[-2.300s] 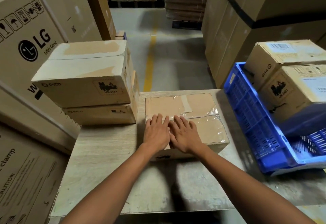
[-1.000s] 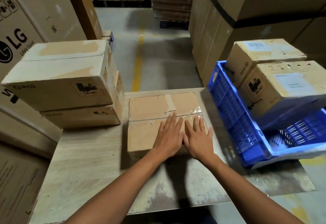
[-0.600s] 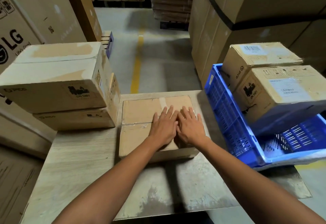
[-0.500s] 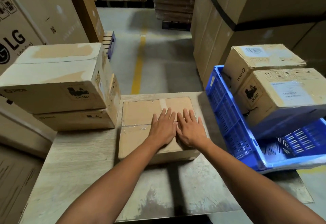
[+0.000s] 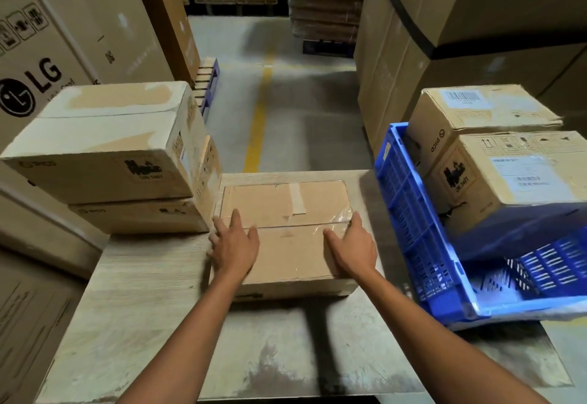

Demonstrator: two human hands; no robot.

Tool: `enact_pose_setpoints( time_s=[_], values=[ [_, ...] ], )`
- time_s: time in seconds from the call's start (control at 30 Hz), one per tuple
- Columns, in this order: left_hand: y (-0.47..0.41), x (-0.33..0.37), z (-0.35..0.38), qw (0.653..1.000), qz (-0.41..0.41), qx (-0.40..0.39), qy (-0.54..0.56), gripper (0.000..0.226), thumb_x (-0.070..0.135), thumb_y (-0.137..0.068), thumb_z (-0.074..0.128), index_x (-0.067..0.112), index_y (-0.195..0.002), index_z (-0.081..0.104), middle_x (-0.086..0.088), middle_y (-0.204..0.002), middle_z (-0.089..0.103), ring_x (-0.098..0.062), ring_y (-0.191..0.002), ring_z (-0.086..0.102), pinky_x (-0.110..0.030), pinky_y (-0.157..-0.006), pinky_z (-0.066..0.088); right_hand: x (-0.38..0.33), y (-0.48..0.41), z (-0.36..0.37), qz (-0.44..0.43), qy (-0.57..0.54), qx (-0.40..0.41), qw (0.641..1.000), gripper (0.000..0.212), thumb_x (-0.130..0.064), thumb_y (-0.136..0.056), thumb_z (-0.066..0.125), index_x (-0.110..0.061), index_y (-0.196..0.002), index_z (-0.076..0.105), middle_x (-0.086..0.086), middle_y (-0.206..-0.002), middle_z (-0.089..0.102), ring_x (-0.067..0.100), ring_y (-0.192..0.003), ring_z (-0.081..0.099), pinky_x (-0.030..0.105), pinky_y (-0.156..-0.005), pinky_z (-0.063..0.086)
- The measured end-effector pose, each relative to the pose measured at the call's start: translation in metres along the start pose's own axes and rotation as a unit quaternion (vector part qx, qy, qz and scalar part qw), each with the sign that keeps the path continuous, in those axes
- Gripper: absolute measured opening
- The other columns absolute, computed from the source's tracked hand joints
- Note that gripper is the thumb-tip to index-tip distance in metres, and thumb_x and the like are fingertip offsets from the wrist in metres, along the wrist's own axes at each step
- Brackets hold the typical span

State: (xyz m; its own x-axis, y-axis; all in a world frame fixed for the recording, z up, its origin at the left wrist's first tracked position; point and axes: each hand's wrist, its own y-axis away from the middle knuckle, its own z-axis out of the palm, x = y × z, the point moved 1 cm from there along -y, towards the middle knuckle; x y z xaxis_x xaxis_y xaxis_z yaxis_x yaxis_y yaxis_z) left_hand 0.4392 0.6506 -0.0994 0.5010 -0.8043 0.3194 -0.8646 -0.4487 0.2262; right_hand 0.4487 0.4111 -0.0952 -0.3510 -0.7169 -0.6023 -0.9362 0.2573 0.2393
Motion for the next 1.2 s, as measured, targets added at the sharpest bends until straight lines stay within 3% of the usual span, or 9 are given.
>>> enact_pose_setpoints(
  time_s=[0.17,0.33,0.47,0.57,0.7,0.8,0.93,1.03,1.2],
  values=[
    [-0.003,-0.009,-0.002,0.996,-0.007,-0.017,0.088,0.064,0.054,-0.100,0.042,0.028,-0.157,0.024,-0.011,-0.163,0.013,-0.043,-0.142,0.024,-0.057,-0.112,0.027,-0.040,0.016,-0.034,-0.001,-0.080,0.032,0.996,0.040,-0.030,-0.090,0.067,-0.019,-0.127,0.056,0.002,-0.108,0.068,0.028,-0.104,0.066,0.039,-0.084,0.052],
    [-0.019,-0.019,0.011,0.932,-0.003,-0.095,0.350,0.066,0.060,-0.095,0.046,0.021,-0.148,0.044,-0.006,-0.157,0.035,-0.029,-0.139,0.040,-0.043,-0.113,0.033,-0.107,0.041,-0.073,-0.080,0.010,0.041,0.996,0.051,-0.025,-0.089,0.062,-0.021,-0.137,0.049,0.006,-0.126,0.059,0.033,-0.119,0.053,0.053,-0.098,0.048],
    [-0.016,-0.019,0.023,0.909,0.030,-0.208,0.361,0.053,0.046,-0.106,0.035,0.018,-0.152,0.040,-0.005,-0.156,0.040,-0.022,-0.144,0.037,-0.034,-0.116,0.028,-0.145,0.078,-0.073,-0.147,0.080,0.035,0.985,0.044,-0.026,-0.092,0.058,-0.025,-0.136,0.053,0.006,-0.137,0.050,0.033,-0.122,0.043,0.049,-0.098,0.041],
    [-0.002,-0.009,-0.004,0.881,0.035,-0.216,0.419,0.047,0.049,-0.106,0.032,0.022,-0.121,0.067,-0.010,-0.117,0.071,-0.026,-0.112,0.066,-0.042,-0.100,0.051,-0.157,0.099,-0.056,-0.217,0.100,0.028,0.971,0.040,-0.041,-0.096,0.053,-0.027,-0.134,0.058,0.000,-0.141,0.050,0.028,-0.124,0.041,0.046,-0.096,0.038],
    [0.030,0.002,-0.067,0.798,0.083,-0.171,0.572,0.042,0.044,-0.106,0.034,0.023,-0.116,0.069,-0.001,-0.109,0.075,-0.011,-0.100,0.070,-0.026,-0.081,0.055,-0.154,0.108,-0.039,-0.254,0.123,0.022,0.959,0.037,-0.044,-0.101,0.048,-0.031,-0.133,0.060,-0.007,-0.148,0.048,0.022,-0.135,0.037,0.050,-0.108,0.029],
    [0.051,-0.001,-0.098,0.768,0.170,-0.112,0.608,0.044,0.046,-0.098,0.050,0.021,-0.133,0.060,0.005,-0.126,0.068,-0.006,-0.116,0.063,-0.024,-0.093,0.051,-0.144,0.103,-0.040,-0.222,0.137,0.040,0.964,0.034,-0.049,-0.100,0.050,-0.036,-0.129,0.061,-0.008,-0.150,0.045,0.023,-0.139,0.032,0.060,-0.114,0.019],
    [0.060,-0.010,-0.098,0.834,0.312,-0.040,0.454,0.051,0.052,-0.090,0.057,0.033,-0.137,0.052,0.007,-0.153,0.043,-0.004,-0.141,0.039,-0.024,-0.114,0.033,-0.129,0.094,-0.040,-0.258,0.114,0.032,0.959,0.042,-0.050,-0.095,0.057,-0.029,-0.130,0.063,-0.001,-0.142,0.051,0.025,-0.135,0.037,0.047,-0.106,0.036],
    [0.056,-0.007,-0.089,0.883,0.313,0.035,0.347,0.048,0.050,-0.091,0.054,0.024,-0.130,0.064,0.004,-0.153,0.043,-0.010,-0.142,0.036,-0.029,-0.117,0.029,-0.120,0.095,-0.037,-0.299,0.075,0.047,0.950,0.035,-0.041,-0.094,0.064,-0.020,-0.122,0.069,0.002,-0.131,0.059,0.022,-0.125,0.050,0.038,-0.101,0.042],
    [0.045,-0.012,-0.090,0.855,0.384,0.233,0.261,0.032,0.035,-0.095,0.059,0.009,-0.094,0.078,-0.008,-0.113,0.070,-0.022,-0.115,0.057,-0.042,-0.099,0.049,-0.104,0.104,-0.029,-0.346,0.012,0.086,0.934,0.018,-0.026,-0.091,0.072,-0.017,-0.105,0.078,0.000,-0.121,0.071,0.020,-0.121,0.060,0.039,-0.102,0.050]
  ],
)
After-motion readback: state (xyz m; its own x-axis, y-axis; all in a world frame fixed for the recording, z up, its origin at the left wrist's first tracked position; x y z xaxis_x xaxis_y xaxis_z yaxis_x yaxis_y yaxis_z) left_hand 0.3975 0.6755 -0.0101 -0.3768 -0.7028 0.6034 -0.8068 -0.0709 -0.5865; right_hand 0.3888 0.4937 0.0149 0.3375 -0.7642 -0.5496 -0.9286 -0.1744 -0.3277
